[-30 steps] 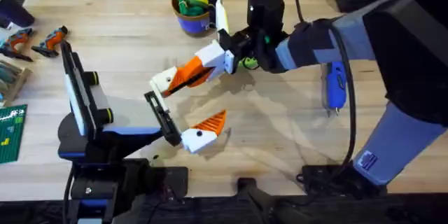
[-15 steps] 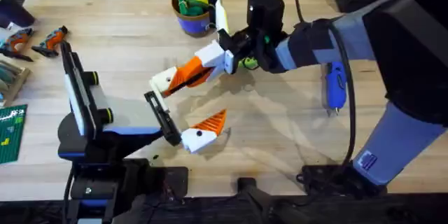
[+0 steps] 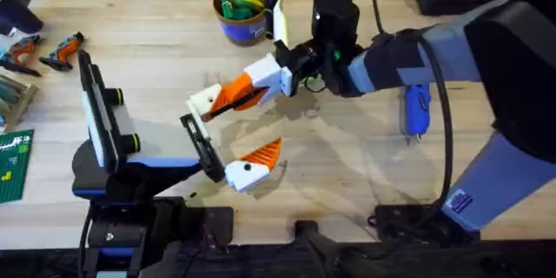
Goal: Pick up the gripper from the table and insert it into the empty holder that is missing its gripper. Then pick up a screw, insert it into the mounting hole, and use the screwdriver to tighten it. Finally, clean up the table by picking up the vegetable and placing it into the bucket.
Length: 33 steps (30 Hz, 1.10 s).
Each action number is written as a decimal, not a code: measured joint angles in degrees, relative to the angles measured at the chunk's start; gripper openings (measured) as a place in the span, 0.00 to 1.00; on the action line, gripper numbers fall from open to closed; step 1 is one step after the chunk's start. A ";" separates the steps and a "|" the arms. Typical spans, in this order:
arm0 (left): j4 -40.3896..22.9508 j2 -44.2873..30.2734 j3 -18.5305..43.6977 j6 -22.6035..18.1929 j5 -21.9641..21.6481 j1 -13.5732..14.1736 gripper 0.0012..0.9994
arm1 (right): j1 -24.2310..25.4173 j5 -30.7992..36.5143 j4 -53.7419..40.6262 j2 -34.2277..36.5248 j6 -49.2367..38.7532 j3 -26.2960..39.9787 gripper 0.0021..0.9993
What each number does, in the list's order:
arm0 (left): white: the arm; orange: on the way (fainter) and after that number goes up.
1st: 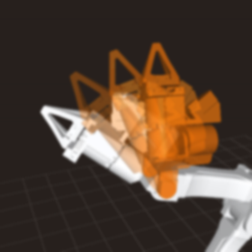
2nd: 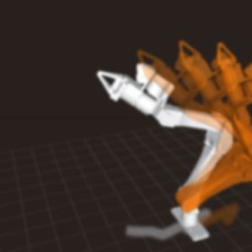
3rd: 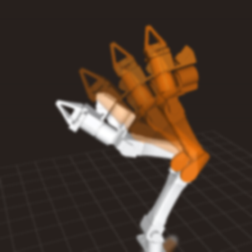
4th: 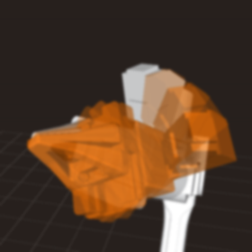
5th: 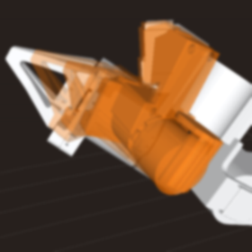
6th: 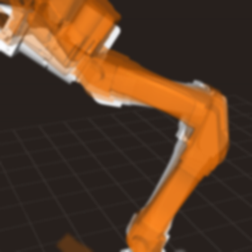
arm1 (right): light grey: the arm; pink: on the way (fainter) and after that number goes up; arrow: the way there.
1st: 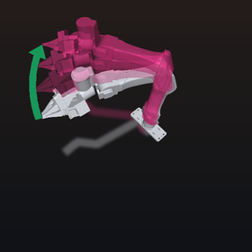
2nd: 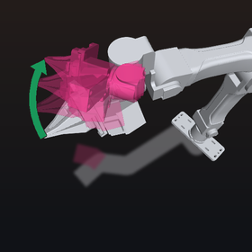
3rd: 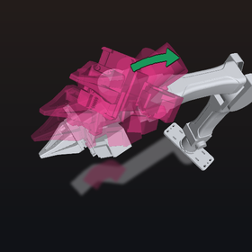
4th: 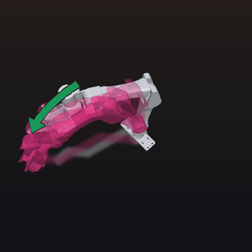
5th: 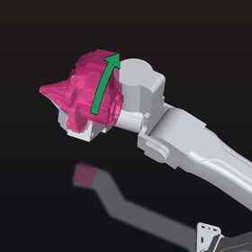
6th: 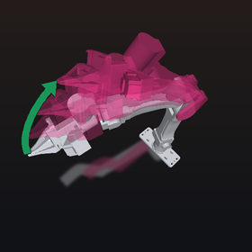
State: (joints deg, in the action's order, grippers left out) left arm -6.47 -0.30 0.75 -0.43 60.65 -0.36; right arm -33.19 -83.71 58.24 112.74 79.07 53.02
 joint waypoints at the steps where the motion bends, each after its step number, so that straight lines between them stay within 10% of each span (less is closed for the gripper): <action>1: -0.01 0.01 0.00 -0.02 0.06 0.00 0.99 | 0.00 0.20 -0.01 -0.21 0.00 -0.20 0.01; 17: -0.03 0.00 0.00 0.00 0.01 0.00 0.99 | -0.02 0.53 -0.07 -0.28 0.00 -0.38 0.02; 24: -0.20 0.01 0.00 -0.02 1.74 0.44 0.99 | -0.90 2.64 -0.20 -0.28 -0.16 -0.44 0.76; 33: -0.31 0.01 0.00 -0.04 2.58 0.44 0.99 | -0.95 3.56 -0.20 -0.28 -0.24 -0.47 0.79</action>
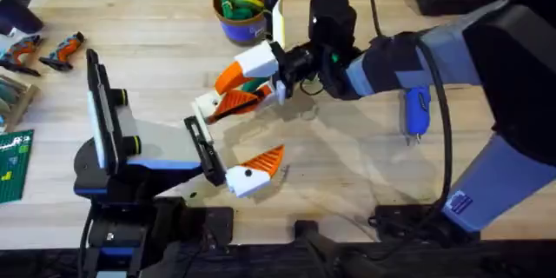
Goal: Pick up the gripper from the table and insert it into the empty holder that is missing its gripper. Then pick up a screw, insert it into the mounting hole, and use the screwdriver to tighten it. Finally, clean up the table by picking up the vegetable and placing it into the bucket.
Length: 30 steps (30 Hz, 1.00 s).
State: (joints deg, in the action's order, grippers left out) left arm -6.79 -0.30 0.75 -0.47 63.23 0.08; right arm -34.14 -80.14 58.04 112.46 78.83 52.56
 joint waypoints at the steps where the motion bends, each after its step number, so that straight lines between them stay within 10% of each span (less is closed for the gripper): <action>1: -0.02 0.00 0.00 0.02 0.01 0.00 0.99 | 0.11 0.00 0.00 0.00 -0.13 0.00 0.79; 9: -0.02 0.00 0.00 0.00 0.01 0.00 0.99 | 4.72 0.44 -9.67 -8.02 -7.04 -0.39 0.79; 13: -0.02 0.00 0.00 0.00 0.04 0.00 0.99 | 11.73 3.02 -39.30 -19.17 -23.44 0.48 0.79; 14: -0.02 0.00 0.00 0.01 0.04 0.00 0.99 | 14.87 7.55 -59.00 -23.08 -34.52 2.20 0.79; 20: -0.03 0.00 0.00 0.01 0.04 0.00 0.99 | 18.76 31.52 -104.71 -28.39 -64.42 17.46 0.79; 30: -0.02 -0.01 0.00 0.00 0.04 0.00 0.99 | 12.61 59.90 -120.97 -24.87 -73.27 35.58 0.80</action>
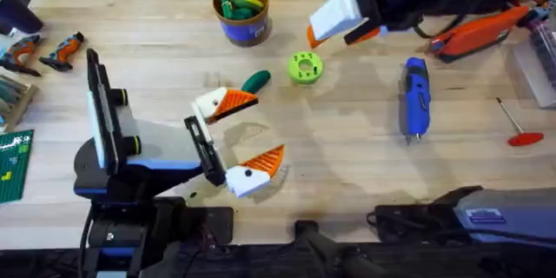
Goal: Pick up the gripper from the table and insert it into the empty holder that is missing its gripper. Then pick up a screw, insert it into the mounting hole, and use the screwdriver to tighten it. Finally, clean up the table by picking up the vegetable and placing it into the bucket.
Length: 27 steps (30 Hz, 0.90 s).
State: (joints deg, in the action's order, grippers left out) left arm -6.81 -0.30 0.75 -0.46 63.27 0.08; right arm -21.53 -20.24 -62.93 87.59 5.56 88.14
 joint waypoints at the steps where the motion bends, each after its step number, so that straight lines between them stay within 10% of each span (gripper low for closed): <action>1: 0.00 0.01 0.00 0.01 -0.01 0.00 0.99 | -0.70 2.37 -1.38 1.31 -0.23 1.55 0.80; 13: -0.01 0.01 0.00 0.00 0.00 0.00 0.99 | -6.88 23.84 -6.32 13.65 -1.40 8.74 0.79; 27: 0.00 0.01 0.00 -0.01 0.01 0.00 0.99 | -8.03 26.65 -2.43 21.77 -1.75 9.22 0.70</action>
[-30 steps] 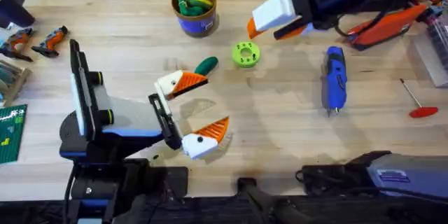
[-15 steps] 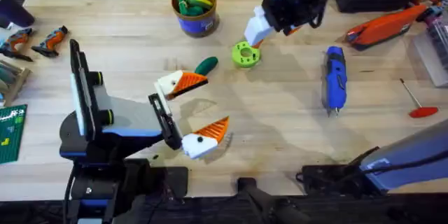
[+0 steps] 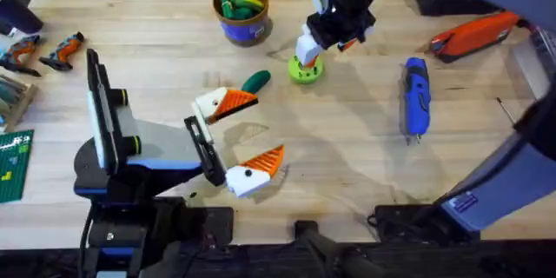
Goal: Pick up the gripper from the table and insert it into the empty holder that is missing its gripper. Then pick up a screw, insert it into the mounting hole, and use the screwdriver to tighten it. Finally, clean up the table by picking up the vegetable and placing it into the bucket.
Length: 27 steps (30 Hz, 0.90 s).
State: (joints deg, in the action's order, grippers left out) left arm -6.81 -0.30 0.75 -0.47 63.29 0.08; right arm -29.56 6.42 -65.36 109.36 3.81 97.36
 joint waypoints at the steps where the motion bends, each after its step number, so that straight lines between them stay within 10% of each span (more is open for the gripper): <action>1: 0.00 0.00 0.00 0.01 -0.01 0.00 0.99 | 0.00 0.00 0.28 0.61 -0.02 0.00 0.69; 27: 0.00 0.00 0.00 0.02 -0.02 0.00 0.99 | 0.00 -1.36 5.76 6.76 0.10 -0.50 0.49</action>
State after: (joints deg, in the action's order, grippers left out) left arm -6.81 -0.30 0.75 -0.45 63.26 0.08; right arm -29.56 5.06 -59.60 116.11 3.91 96.86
